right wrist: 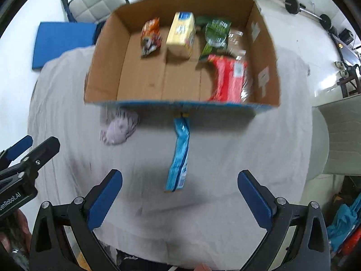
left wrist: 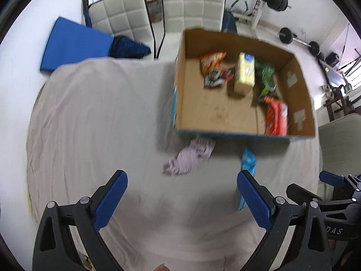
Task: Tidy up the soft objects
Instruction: 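Grasp the lilac sock with the left tool while the right tool grasps the blue snack bag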
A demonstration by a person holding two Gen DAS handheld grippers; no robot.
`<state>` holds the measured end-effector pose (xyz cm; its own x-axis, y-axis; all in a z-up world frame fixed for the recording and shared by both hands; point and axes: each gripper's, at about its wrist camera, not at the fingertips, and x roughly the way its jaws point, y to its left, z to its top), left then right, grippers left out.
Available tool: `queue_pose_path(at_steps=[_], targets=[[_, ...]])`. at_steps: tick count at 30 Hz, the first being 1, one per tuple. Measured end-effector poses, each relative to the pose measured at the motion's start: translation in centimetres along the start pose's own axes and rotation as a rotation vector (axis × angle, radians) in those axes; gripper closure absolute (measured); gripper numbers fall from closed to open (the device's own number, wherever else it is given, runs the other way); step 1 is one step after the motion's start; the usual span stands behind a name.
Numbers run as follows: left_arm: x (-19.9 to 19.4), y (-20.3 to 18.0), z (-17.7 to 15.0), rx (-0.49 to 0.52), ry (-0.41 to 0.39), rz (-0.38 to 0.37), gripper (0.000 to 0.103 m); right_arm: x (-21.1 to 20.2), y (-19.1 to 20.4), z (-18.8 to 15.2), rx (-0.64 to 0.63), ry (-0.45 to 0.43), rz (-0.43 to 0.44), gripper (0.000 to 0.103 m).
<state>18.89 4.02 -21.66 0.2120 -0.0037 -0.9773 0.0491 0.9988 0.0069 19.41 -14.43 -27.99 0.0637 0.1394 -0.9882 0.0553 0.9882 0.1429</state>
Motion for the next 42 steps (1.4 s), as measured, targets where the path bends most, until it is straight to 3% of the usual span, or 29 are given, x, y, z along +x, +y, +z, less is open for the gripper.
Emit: queue_pose_path(at_steps=[11, 21, 31, 35, 37, 39, 41, 42], targets=[[6.6, 1.2, -0.9, 0.003, 0.115, 0.025, 0.003, 7.9, 1.0, -0.3, 0.022, 0.129, -0.021, 0.0], [13.4, 0.6, 0.6, 0.143, 0.225, 0.058, 0.003, 13.1, -0.1, 0.3, 0.093, 0.203, -0.037, 0.0], [17.5, -2.7, 1.7, 0.271, 0.24, 0.043, 0.003, 15.6, -1.3, 0.1, 0.166, 0.231, -0.022, 0.0], [18.4, -4.3, 2.3, 0.328, 0.224, 0.014, 0.004, 16.8, -1.9, -0.2, 0.189, 0.245, -0.006, 0.014], [18.8, -4.9, 2.3, 0.354, 0.213, 0.004, 0.013, 17.4, -2.1, -0.4, 0.204, 0.253, 0.0, 0.021], [19.5, -5.5, 2.2, 0.385, 0.222, 0.002, 0.035, 18.1, -2.3, -0.7, 0.213, 0.264, 0.005, 0.032], [20.4, -5.9, 2.1, 0.405, 0.242, 0.013, 0.048, 18.5, -2.4, -0.7, 0.216, 0.27, 0.005, 0.036], [20.6, -6.0, 1.9, 0.411, 0.239, 0.021, 0.048, 18.7, -2.5, -0.9, 0.217, 0.274, 0.004, 0.043]])
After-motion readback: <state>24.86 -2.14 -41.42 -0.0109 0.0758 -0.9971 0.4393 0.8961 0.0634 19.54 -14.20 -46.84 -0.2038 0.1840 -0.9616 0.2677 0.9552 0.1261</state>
